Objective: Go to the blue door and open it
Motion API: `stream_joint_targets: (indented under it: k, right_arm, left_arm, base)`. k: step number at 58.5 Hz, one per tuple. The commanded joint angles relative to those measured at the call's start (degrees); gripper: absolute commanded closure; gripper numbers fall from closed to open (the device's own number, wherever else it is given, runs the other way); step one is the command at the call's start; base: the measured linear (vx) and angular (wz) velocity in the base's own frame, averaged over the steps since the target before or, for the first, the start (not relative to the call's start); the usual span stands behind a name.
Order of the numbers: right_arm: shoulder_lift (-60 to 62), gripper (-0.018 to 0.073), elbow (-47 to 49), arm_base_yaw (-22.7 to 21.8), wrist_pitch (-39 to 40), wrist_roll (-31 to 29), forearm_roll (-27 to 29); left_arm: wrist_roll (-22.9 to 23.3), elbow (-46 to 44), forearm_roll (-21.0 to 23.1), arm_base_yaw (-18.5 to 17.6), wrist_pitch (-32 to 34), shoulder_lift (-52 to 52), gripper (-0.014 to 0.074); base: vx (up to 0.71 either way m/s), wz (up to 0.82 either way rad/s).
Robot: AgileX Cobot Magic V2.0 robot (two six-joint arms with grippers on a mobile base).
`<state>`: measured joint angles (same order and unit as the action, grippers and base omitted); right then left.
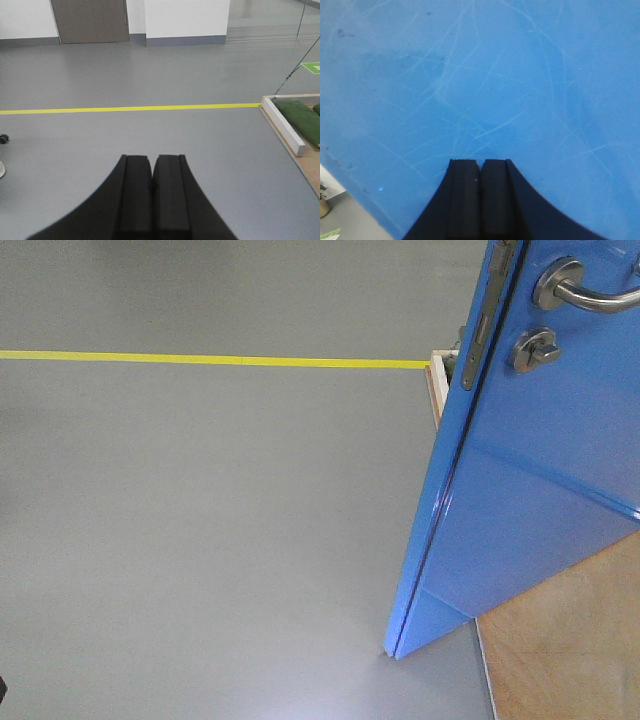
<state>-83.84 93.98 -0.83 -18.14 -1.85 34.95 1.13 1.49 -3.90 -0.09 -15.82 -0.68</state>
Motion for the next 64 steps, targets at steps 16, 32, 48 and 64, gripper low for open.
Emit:
stream_joint_targets:
  k: [16, 32, 48, 64]
  right_arm:
    - [1.74, 0.0547, 1.74, 0.1, 4.4, -0.43, 1.09]
    - [1.74, 0.0547, 1.74, 0.1, 4.4, -0.43, 1.09]
    - [1.74, 0.0547, 1.74, 0.1, 4.4, -0.43, 1.09]
    - [1.74, 0.0547, 1.74, 0.1, 4.4, -0.43, 1.09]
  left_arm:
    - [0.39, -1.49, 0.16, -0.36, 4.86, -0.66, 0.0524]
    - [0.39, -1.49, 0.16, -0.36, 4.86, -0.66, 0.0524]
    - [0.39, -1.49, 0.16, -0.36, 4.86, -0.66, 0.0524]
    - [0.39, -1.49, 0.16, -0.36, 4.86, -0.66, 0.0524]
  base:
    - [0.03, 0.01]
    - [0.09, 0.04]
    - [0.14, 0.05]
    - [0.19, 0.02]
